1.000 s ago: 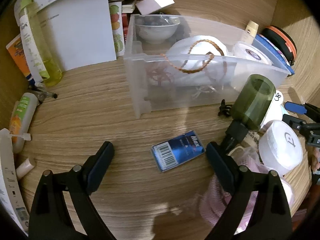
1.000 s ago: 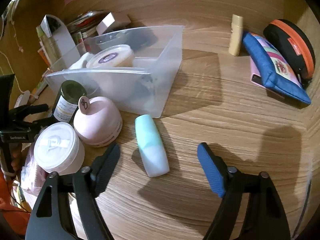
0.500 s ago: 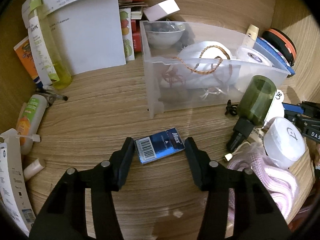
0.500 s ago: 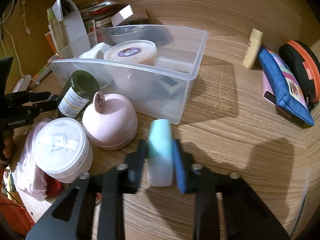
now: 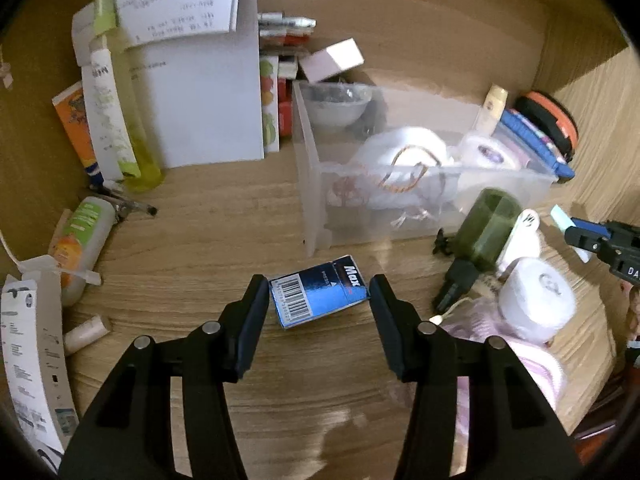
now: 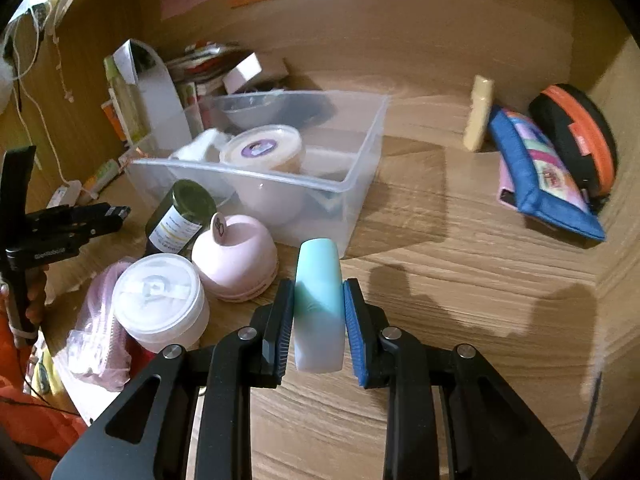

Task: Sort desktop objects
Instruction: 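Carry the card box with left tool while right tool carries the stick over the bin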

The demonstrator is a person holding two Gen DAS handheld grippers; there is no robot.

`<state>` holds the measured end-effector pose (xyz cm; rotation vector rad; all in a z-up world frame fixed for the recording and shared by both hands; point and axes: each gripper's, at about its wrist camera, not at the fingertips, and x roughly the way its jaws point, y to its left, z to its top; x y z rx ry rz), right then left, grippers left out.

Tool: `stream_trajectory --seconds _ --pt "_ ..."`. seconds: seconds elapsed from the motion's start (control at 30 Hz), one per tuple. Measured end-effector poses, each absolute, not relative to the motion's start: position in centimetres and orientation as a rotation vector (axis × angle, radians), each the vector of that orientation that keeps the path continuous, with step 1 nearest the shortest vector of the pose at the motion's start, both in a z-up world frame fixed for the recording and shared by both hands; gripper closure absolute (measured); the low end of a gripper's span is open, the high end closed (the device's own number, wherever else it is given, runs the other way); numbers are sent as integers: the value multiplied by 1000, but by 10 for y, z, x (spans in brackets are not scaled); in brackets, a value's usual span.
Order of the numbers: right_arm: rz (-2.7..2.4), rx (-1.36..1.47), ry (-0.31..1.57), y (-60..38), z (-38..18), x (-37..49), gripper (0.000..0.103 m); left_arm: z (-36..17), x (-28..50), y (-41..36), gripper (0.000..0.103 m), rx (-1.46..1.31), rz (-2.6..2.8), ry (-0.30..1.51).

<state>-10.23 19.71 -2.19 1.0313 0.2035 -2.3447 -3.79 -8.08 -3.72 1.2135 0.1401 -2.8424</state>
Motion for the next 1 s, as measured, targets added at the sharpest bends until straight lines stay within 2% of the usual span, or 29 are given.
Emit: stream_trajectory --seconds 0.57,1.0 --pt "-2384 882 123 194 19 -112 80 9 -42 -76 52 981 -2952 127" --pt "-2369 906 50 163 11 -141 80 3 -84 -69 51 1001 -3001 149"
